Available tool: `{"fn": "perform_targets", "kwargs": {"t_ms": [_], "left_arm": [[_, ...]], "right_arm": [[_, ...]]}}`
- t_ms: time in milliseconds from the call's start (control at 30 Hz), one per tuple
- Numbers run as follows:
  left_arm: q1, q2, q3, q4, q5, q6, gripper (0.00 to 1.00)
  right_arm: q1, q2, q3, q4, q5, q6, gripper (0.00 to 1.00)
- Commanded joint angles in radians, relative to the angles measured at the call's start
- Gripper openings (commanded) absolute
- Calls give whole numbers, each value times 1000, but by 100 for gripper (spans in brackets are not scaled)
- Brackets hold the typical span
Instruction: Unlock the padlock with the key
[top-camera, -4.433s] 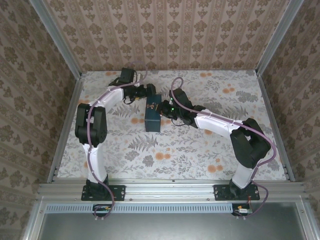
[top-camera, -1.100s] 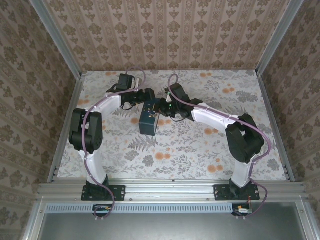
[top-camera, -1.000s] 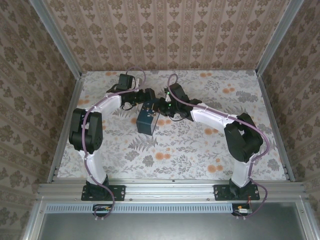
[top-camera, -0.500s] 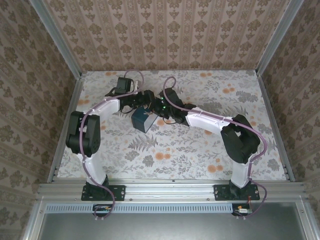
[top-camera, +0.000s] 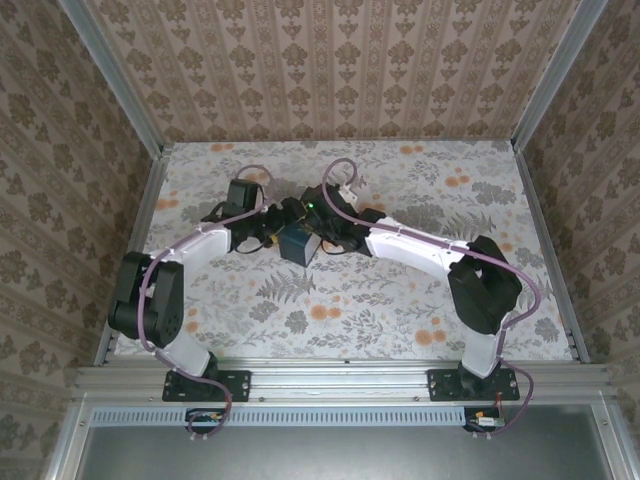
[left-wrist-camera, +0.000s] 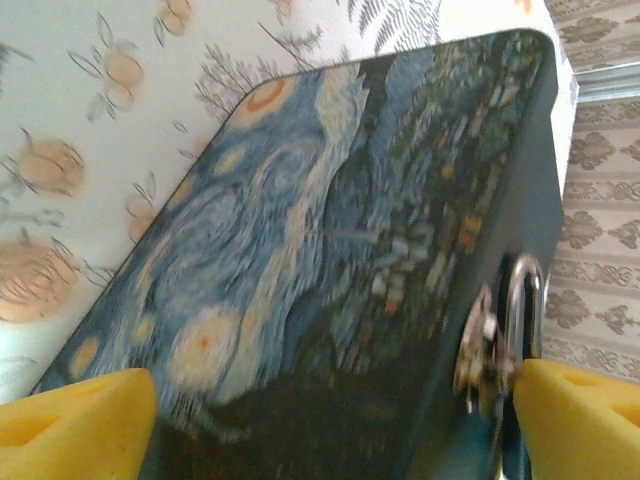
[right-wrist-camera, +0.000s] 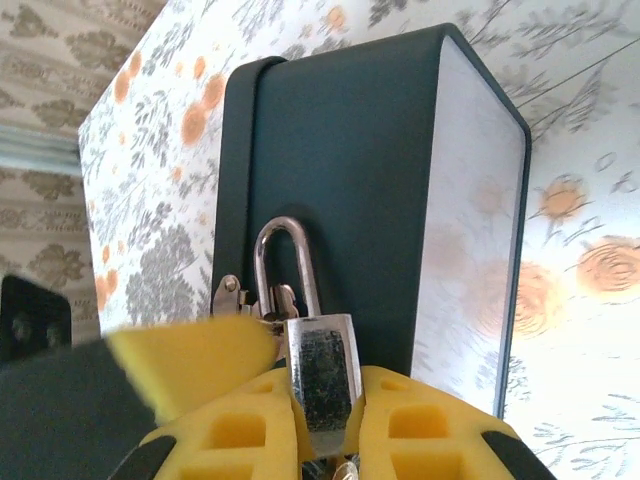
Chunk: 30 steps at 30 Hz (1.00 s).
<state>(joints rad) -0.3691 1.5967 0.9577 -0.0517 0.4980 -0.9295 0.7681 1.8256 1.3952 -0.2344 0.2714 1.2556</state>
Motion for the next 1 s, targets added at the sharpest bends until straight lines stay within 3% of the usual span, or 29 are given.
{"fn": "perform_targets", "kwargs": {"t_ms": [0,133,400,533,633,800,967], "left_arm": [[-6,-41,-55,38,33,-129,92],[-16,-22,-52,66,47,-147,92],[4,-20,95,-172,-64,125,93],[10,16,154,-212,-80,213,92],[16,80,206,-259,-138,278,93],[14,232,304,-290,-131,337,91],[-27,288,340,-307,-125,375,89]], "right_arm": [[-29,-60,-38,-81,173,56,0],[-22,-70,-75,-31,187,53,0],[-55,-128,-146,65,183,-19,0],[-79,-107,-154,87,168,-21,0],[-97,-95,-177,133,115,-14,0],[-113,-130,-205,150,71,-62,0],[-131,-176,-217,127,48,-148,0]]}}
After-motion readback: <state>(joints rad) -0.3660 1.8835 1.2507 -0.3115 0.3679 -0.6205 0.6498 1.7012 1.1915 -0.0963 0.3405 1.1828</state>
